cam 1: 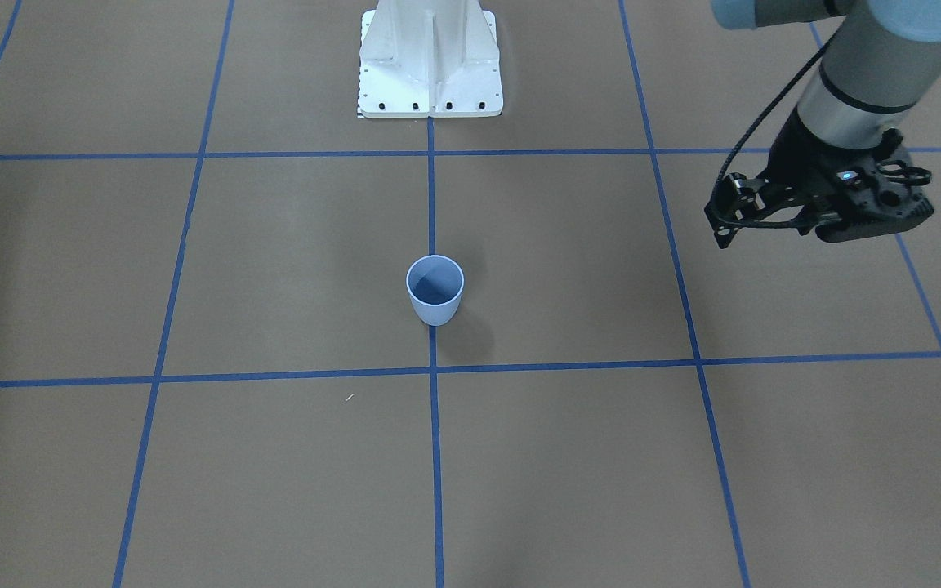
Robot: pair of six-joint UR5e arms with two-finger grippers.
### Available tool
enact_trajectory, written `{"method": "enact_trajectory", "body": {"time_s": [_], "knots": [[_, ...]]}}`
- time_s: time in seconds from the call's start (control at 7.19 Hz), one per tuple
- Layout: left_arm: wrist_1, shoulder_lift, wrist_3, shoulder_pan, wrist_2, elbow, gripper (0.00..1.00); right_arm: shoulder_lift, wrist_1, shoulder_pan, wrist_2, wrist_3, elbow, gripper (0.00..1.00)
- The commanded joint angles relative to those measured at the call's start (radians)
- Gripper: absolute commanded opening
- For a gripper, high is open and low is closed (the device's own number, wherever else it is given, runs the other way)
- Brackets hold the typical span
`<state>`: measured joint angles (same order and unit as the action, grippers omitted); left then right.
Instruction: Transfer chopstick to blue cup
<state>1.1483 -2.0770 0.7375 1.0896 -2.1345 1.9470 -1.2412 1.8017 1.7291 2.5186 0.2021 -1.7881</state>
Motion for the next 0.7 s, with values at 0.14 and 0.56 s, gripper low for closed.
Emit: {"method": "enact_trajectory", "body": {"time_s": [0.14,0.56], "knots": [[0.01,0.115,-0.341,0.191,-0.005,-0.037,0.99,0.109,0.011,-0.257,-0.056,-0.435,-0.074,0.0],[0.041,0.158,-0.593,0.353,-0.005,-0.167,0.99,0.199,0.01,-0.442,-0.101,-0.712,-0.129,0.0]]}}
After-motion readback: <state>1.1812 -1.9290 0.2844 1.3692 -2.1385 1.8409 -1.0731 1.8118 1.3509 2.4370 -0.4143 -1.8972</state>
